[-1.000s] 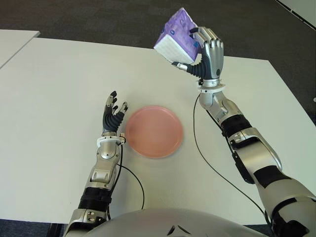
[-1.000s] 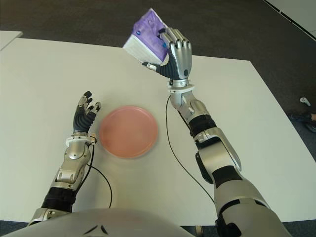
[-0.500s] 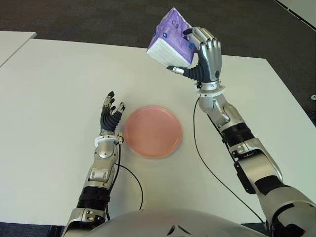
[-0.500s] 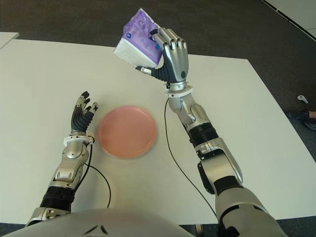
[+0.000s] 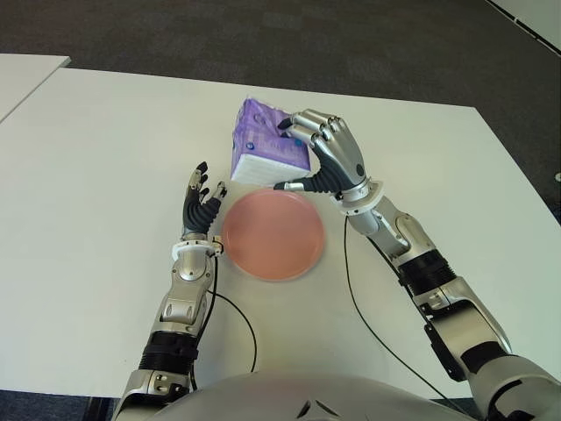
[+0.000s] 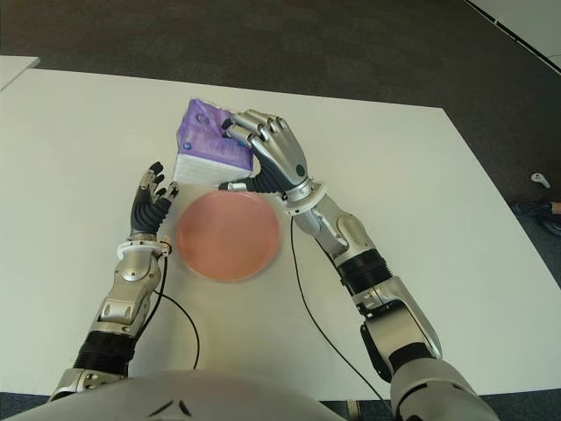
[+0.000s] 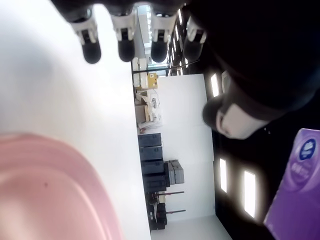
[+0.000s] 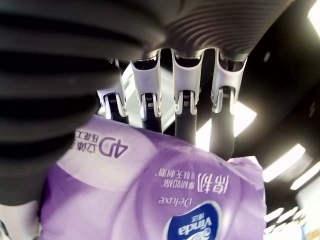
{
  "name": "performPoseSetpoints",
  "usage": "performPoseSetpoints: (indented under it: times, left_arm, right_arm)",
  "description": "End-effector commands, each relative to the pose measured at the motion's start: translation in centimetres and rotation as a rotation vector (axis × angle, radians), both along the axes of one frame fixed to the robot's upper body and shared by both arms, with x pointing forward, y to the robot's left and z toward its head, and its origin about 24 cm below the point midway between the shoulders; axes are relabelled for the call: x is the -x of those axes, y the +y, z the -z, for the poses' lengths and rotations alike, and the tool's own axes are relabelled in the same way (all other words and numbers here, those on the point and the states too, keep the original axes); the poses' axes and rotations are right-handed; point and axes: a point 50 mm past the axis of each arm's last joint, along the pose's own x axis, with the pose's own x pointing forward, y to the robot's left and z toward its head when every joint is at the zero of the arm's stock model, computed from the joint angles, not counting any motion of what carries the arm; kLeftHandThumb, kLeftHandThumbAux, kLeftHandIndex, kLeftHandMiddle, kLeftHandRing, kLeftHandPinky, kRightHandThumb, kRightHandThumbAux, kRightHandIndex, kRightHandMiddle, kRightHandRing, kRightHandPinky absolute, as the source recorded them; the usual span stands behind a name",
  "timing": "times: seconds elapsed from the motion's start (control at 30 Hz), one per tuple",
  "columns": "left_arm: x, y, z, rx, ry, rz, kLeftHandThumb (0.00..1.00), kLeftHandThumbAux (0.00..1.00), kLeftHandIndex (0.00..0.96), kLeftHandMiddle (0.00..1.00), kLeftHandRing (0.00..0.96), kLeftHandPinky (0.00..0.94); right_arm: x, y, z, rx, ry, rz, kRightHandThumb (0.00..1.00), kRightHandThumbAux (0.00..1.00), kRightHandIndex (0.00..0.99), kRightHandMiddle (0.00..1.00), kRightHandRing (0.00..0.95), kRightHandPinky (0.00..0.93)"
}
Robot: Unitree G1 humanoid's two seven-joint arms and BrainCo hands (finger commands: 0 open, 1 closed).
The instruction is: Put the tissue paper into the plate.
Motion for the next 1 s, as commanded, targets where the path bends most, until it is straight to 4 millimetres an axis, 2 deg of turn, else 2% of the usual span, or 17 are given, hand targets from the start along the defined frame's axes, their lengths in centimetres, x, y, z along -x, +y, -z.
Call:
performPoseSetpoints:
  times: [0.03,0.3,0.57,1.0]
  left_arm:
    - [0.3,-0.5,0.3,0.027,0.019,-0.003,0.0,0.565,0.0,0.0,0.0,0.0]
    - [0.2,-0.5,0.1,0.038,0.019,-0.006,0.0,0.575,0.0,0.0,0.0,0.0]
    - [0.3,-0.4,0.0,0.03,0.026,-0.008,0.0,0.586,0.0,0.0,0.0,0.0]
    - [0.5,-0.4,-0.4,0.007,0.012,-0.033,0.0,0.581,0.0,0.0,0.0,0.0]
  right_arm:
    - [0.3,-0.7,0.7,0.061,0.061,-0.026,0.748,0.705,0.442,0.84,0.847,0.845]
    - [0.5,-1.0,1.2,0.136,0.102,-0.04,0.749,0.704,0.443,0.84,0.85,0.844]
    - [0.5,-1.9,3.0,0.212,0.134,-0.032,0.749,0.704,0.443,0.844,0.855,0.848]
    - [0.6,-2.3,3.7,0.275,0.213,-0.013,0.75,0.706,0.443,0.874,0.886,0.868]
